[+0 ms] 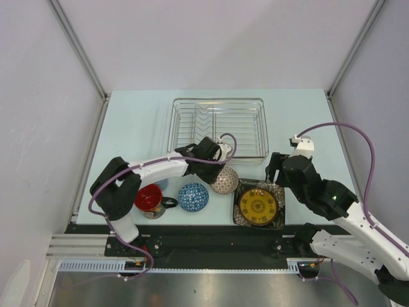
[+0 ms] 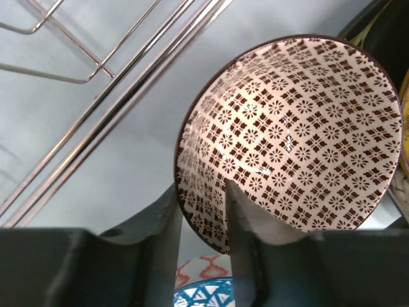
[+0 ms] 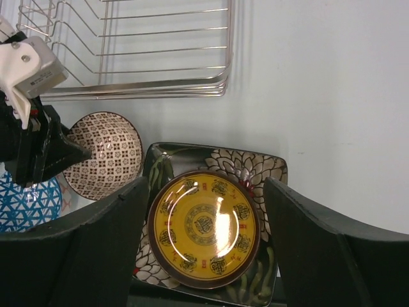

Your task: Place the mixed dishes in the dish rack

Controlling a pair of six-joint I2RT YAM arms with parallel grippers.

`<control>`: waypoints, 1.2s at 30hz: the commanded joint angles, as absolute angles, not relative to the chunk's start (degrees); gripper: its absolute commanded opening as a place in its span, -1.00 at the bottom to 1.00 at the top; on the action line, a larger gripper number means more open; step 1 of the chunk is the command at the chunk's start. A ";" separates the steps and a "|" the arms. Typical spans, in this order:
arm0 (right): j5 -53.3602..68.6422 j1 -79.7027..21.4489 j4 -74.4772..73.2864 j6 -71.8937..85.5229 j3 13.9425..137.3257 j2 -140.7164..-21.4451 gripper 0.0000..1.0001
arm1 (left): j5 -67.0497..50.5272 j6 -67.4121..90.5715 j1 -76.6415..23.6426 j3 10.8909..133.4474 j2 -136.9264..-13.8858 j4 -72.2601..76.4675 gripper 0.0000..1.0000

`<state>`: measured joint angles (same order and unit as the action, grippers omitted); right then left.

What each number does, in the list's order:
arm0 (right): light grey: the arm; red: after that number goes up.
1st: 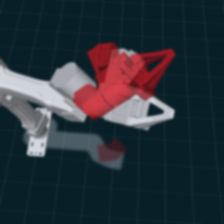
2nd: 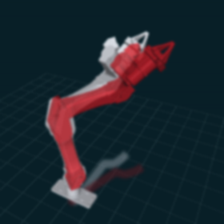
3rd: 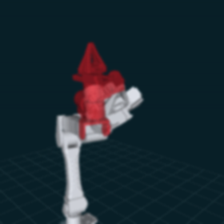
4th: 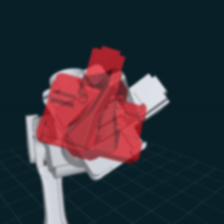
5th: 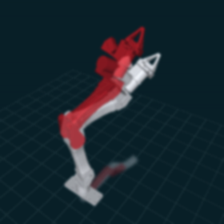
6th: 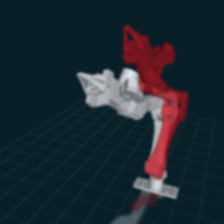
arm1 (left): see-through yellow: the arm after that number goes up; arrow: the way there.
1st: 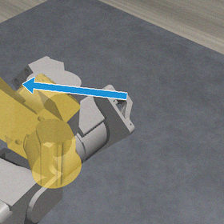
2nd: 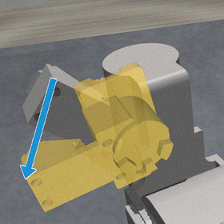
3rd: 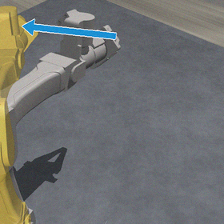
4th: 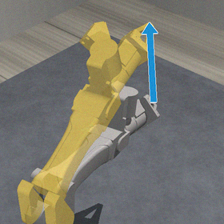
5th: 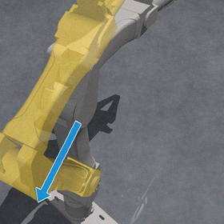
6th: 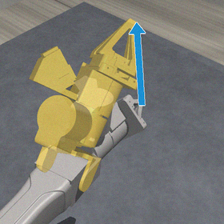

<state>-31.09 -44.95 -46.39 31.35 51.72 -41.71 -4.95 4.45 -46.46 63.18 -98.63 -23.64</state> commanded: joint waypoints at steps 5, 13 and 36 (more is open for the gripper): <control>-34.63 -48.86 -45.70 33.92 51.15 -41.83 0.53 | -6.07 5.10 -46.93 65.57 -96.24 -22.06 -0.62; -37.09 -55.62 -45.18 34.98 51.15 -42.54 0.50 | -4.22 4.13 -46.93 68.02 -94.14 -24.07 -0.99; -54.24 -90.17 -31.30 31.47 55.99 -59.50 0.47 | 28.99 -11.16 -35.53 107.21 -97.55 -50.00 -0.99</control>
